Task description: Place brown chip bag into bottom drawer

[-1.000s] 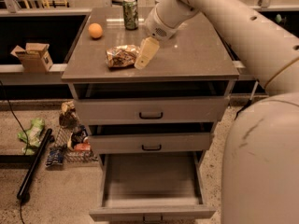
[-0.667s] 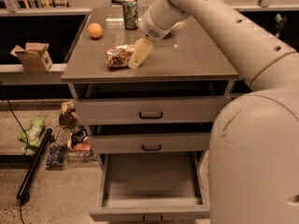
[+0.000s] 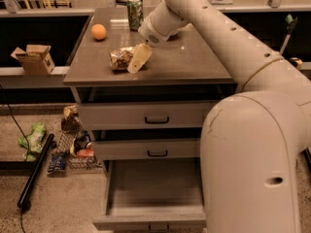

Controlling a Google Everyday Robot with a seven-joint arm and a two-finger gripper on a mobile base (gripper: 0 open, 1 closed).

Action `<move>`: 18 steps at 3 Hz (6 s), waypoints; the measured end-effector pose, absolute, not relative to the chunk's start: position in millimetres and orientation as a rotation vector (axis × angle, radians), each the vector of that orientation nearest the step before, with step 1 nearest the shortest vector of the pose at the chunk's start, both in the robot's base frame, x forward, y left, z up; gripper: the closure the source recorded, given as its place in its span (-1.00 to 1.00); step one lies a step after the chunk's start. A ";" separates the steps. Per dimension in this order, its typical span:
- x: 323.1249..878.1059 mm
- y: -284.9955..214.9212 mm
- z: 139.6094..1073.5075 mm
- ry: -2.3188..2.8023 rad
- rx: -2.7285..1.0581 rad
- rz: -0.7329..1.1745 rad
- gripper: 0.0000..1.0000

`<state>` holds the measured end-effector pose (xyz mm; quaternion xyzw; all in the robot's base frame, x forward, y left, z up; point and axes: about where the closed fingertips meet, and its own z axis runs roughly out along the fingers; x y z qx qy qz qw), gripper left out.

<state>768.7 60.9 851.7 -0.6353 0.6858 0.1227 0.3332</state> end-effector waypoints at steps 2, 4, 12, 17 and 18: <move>773.7 74.5 838.1 1.793 -1.671 0.365 -0.18; 748.9 59.5 843.6 1.790 -1.675 0.398 0.76; 566.8 -91.4 702.3 2.196 -1.150 0.723 1.00; 571.3 -137.3 505.4 2.270 -0.955 0.771 1.00; 570.2 -141.9 431.8 2.281 -0.874 0.849 1.00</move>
Offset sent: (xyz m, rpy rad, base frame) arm 0.0077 0.0127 -0.0131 0.0192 0.0379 0.0157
